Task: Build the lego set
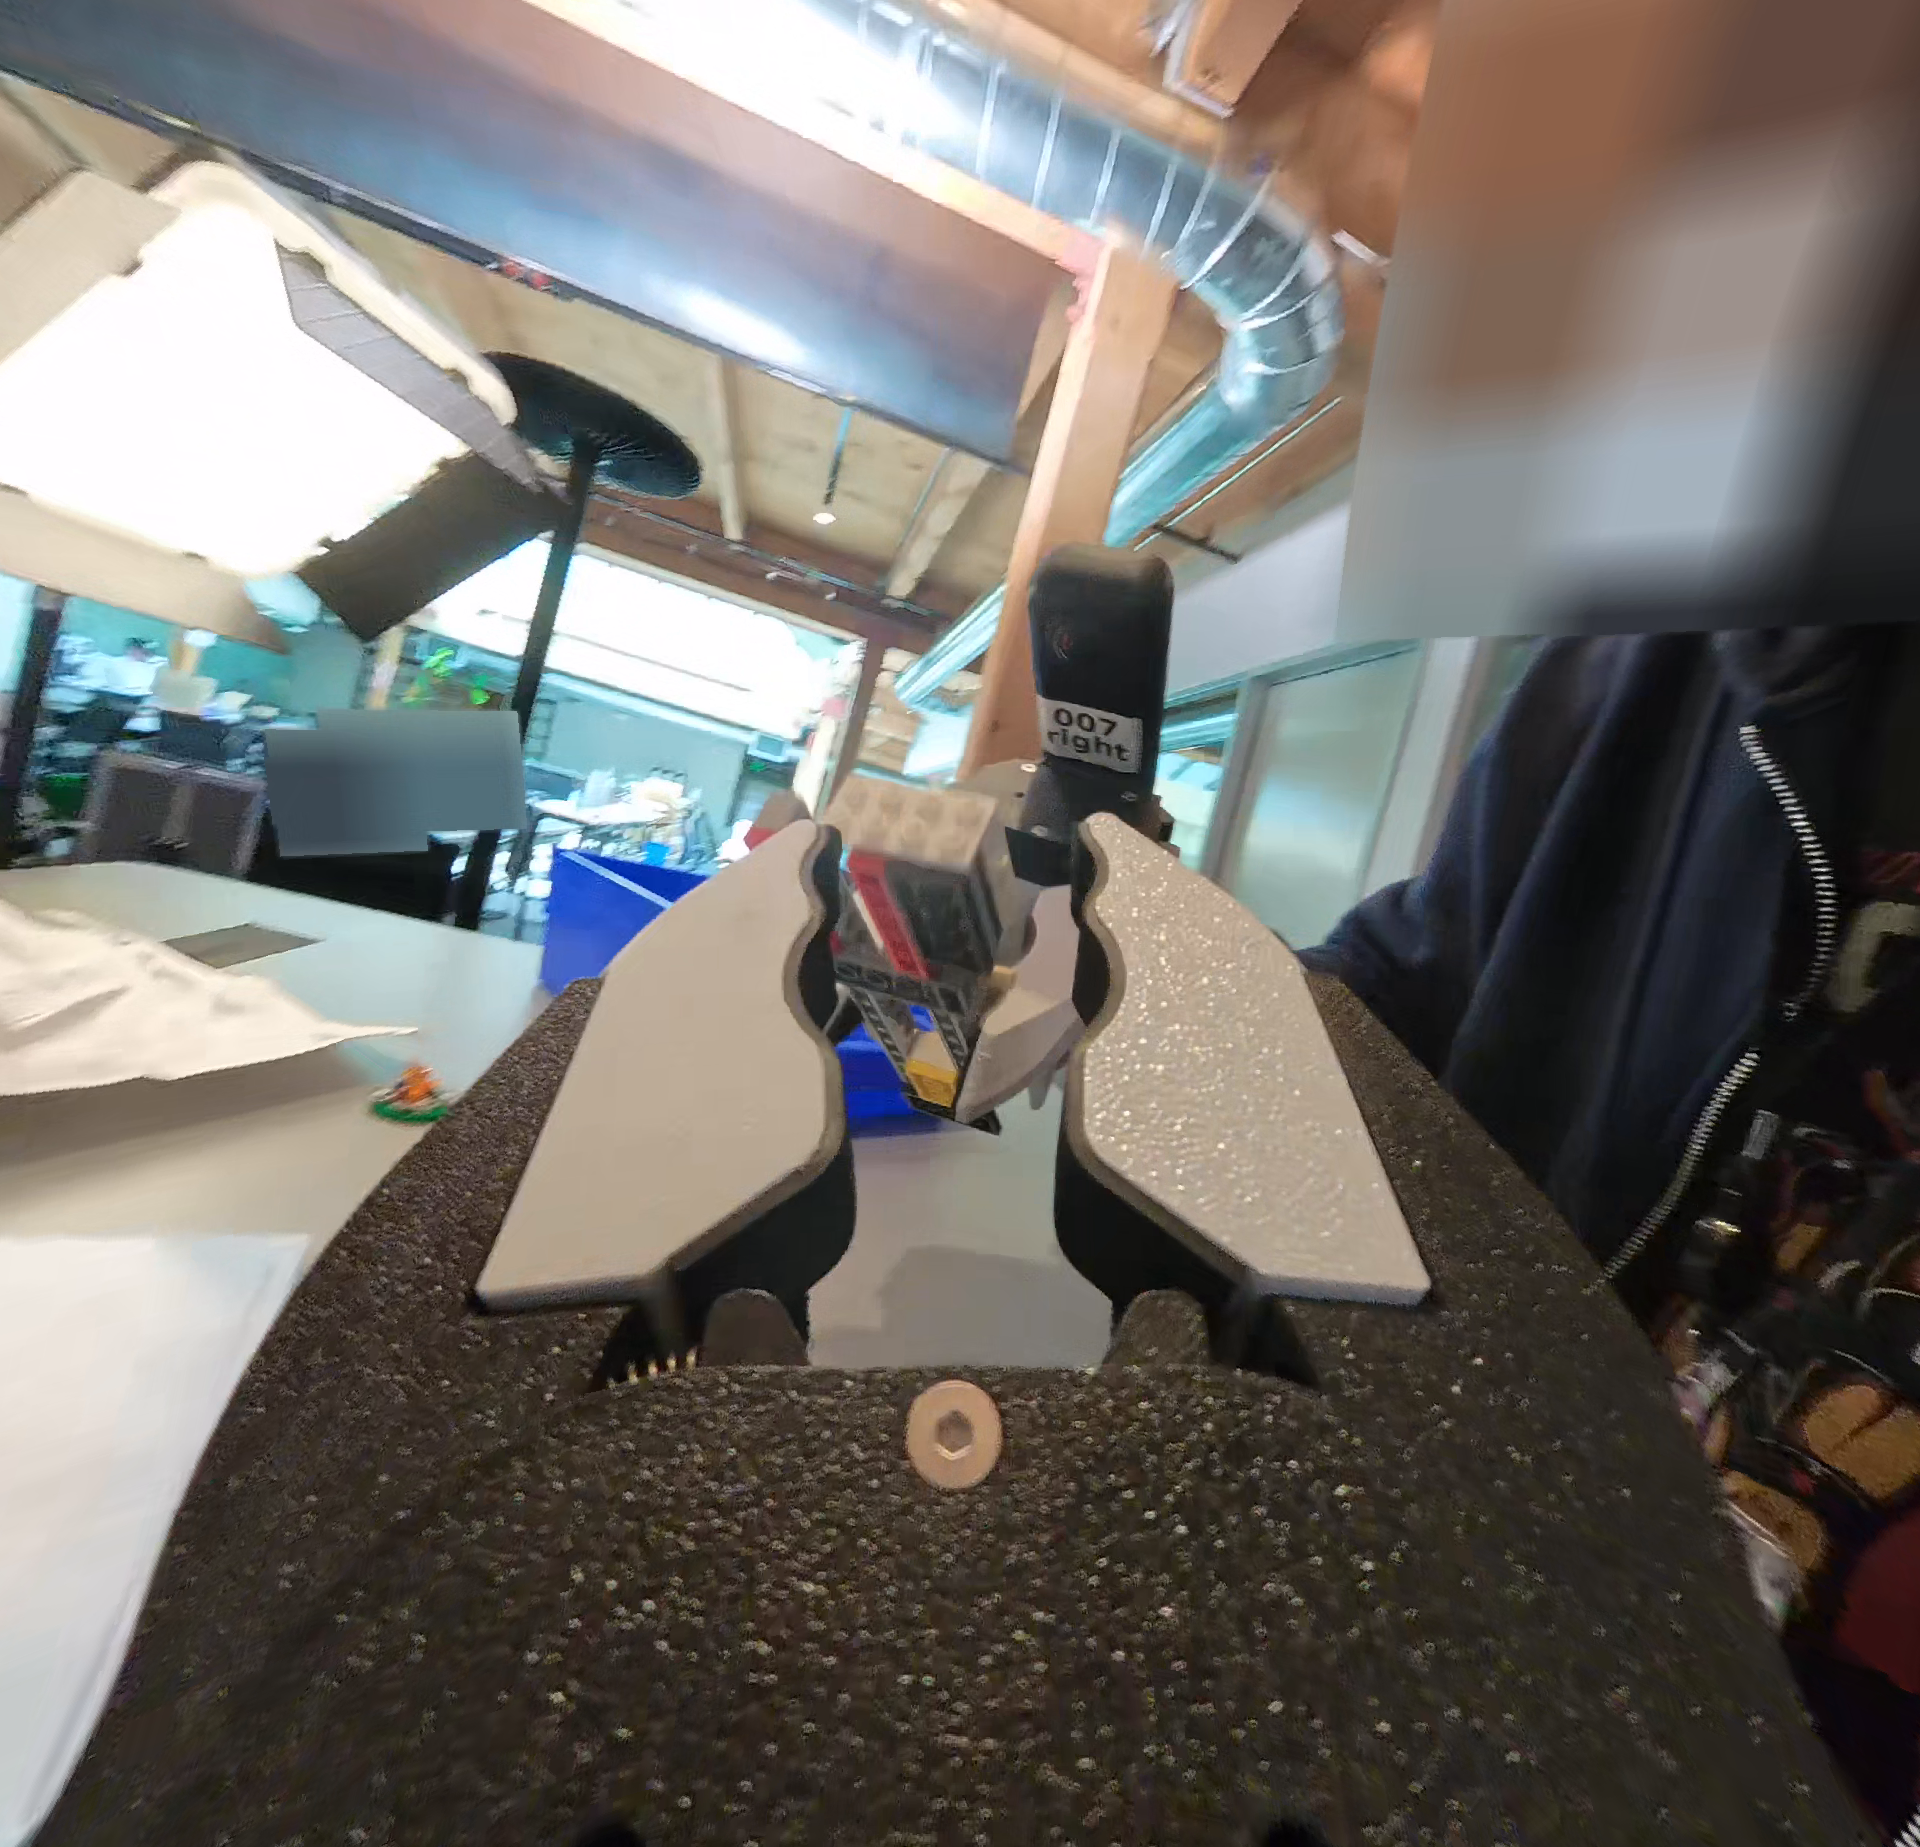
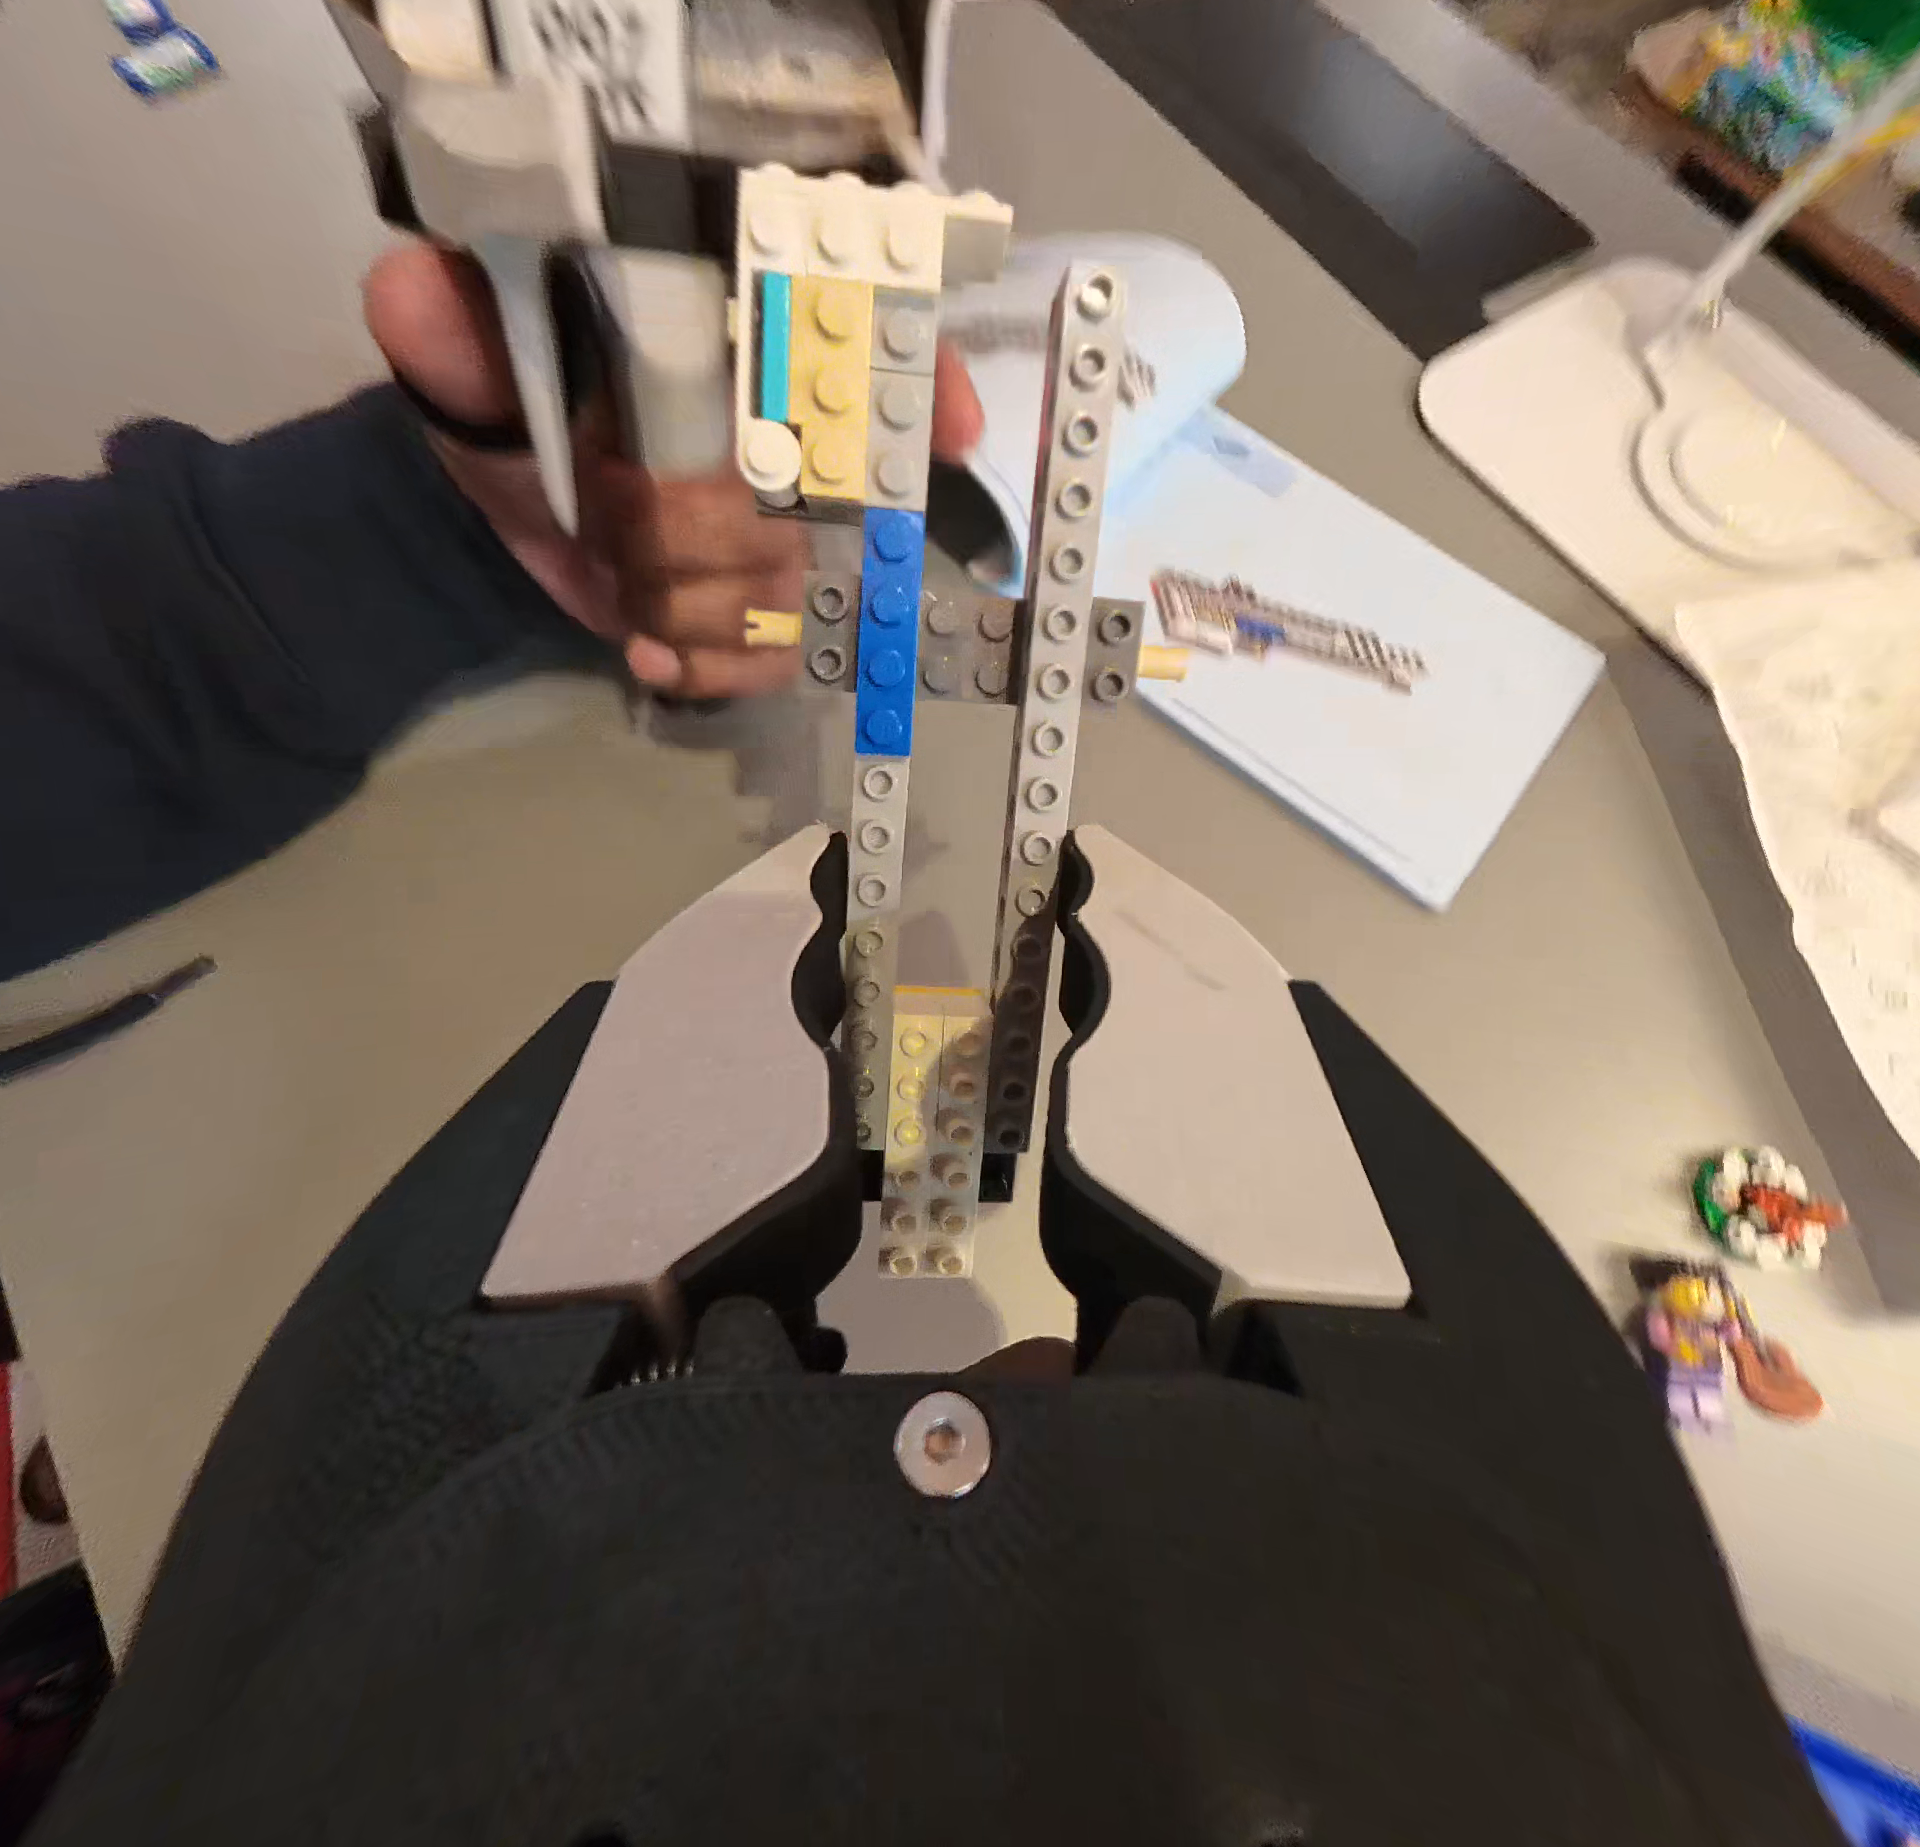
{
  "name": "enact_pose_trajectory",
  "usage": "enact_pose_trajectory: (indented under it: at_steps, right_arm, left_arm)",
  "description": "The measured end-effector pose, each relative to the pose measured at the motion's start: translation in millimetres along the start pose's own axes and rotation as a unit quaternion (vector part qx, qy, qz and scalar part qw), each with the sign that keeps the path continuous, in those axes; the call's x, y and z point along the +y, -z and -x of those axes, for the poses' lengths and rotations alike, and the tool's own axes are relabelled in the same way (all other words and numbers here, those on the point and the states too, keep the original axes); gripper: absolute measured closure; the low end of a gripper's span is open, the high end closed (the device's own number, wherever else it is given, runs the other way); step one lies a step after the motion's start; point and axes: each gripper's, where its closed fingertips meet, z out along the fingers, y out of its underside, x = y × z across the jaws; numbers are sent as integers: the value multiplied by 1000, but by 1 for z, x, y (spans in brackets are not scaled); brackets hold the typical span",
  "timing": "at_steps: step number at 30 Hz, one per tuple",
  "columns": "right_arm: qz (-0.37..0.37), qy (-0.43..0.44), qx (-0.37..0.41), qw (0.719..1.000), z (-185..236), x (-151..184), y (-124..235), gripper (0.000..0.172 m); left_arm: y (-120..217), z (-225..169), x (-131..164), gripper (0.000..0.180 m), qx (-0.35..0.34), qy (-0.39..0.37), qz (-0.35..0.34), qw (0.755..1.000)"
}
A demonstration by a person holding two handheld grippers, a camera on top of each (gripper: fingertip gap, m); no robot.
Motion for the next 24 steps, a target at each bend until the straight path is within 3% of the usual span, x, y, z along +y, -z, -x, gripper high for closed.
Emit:
enact_pose_trajectory:
  at_steps: [7,12,16,19,21,24]
  right_arm:
    - [106,-80,24,991,-16,71,-20,134]
    - [154,-138,50,977,-23,100,-40,134]
    - [155,-128,76,977,-28,100,-41,134]
    - [143,-107,86,980,-28,94,-33,119]
    - [111,-88,87,986,-27,83,-25,112]
    - [36,-72,64,995,-10,55,-19,114]
  left_arm:
    - [14,16,-9,135,-63,-17,0,998]
    - [14,20,-8,136,-73,-21,2,997]
    - [14,22,-8,136,-72,-17,-2,997]
    - [15,22,-10,136,-73,-21,-7,997]
    - [15,22,-13,135,-74,-26,-13,997]
    - [16,23,-19,135,-79,-42,-29,996]
